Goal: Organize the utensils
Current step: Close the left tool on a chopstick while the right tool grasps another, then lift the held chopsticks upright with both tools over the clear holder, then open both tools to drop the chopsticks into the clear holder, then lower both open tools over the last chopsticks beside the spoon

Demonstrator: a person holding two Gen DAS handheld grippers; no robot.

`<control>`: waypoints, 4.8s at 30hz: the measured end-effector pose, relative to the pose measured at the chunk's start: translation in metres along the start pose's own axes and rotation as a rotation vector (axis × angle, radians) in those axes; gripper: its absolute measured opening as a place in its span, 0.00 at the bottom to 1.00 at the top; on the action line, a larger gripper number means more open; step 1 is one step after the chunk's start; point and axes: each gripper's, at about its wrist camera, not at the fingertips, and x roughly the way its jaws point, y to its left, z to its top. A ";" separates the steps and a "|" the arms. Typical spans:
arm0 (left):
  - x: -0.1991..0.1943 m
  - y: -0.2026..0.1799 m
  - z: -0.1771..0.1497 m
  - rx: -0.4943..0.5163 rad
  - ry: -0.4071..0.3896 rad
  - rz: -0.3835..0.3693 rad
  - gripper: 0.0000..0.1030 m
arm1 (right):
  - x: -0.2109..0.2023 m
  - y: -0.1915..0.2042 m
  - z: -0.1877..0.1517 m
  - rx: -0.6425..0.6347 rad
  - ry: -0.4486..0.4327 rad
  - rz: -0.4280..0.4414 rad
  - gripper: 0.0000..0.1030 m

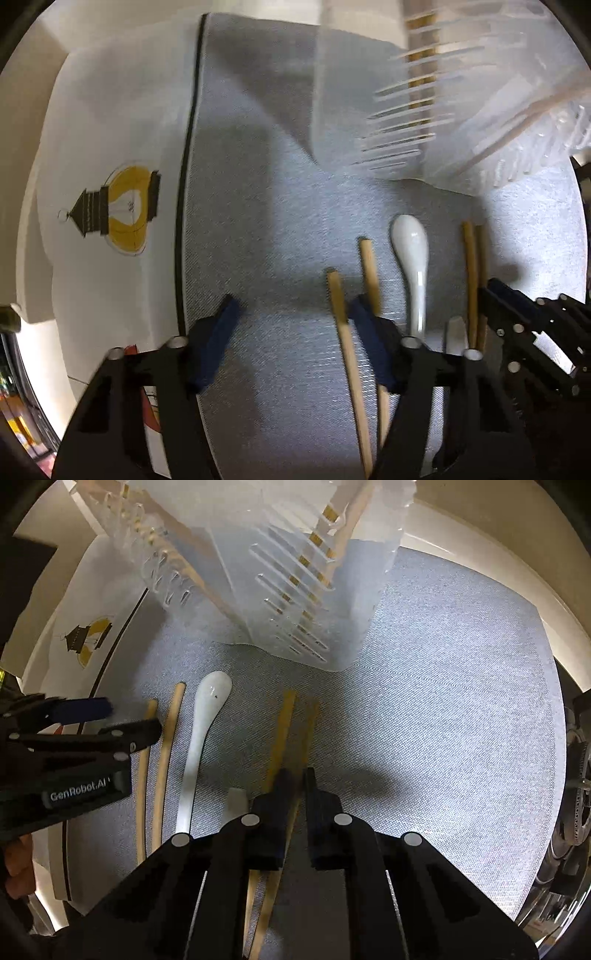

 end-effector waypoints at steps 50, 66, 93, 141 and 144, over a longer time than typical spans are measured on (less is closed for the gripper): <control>-0.214 0.041 -0.059 0.090 -0.479 -0.387 0.06 | -0.193 -0.014 -0.036 -0.017 -0.386 0.121 0.06; -0.315 0.031 -0.030 0.178 -0.694 -0.381 0.06 | -0.293 -0.004 0.006 -0.091 -0.642 0.095 0.06; -0.304 -0.001 0.040 0.160 -0.782 -0.199 0.06 | -0.275 -0.018 0.071 -0.027 -0.715 0.049 0.06; -0.161 0.016 -0.061 0.052 -0.417 -0.004 0.91 | -0.167 -0.008 -0.043 0.019 -0.367 0.008 0.77; -0.152 0.013 -0.065 0.062 -0.397 -0.002 0.91 | -0.158 -0.006 -0.046 0.014 -0.342 0.005 0.77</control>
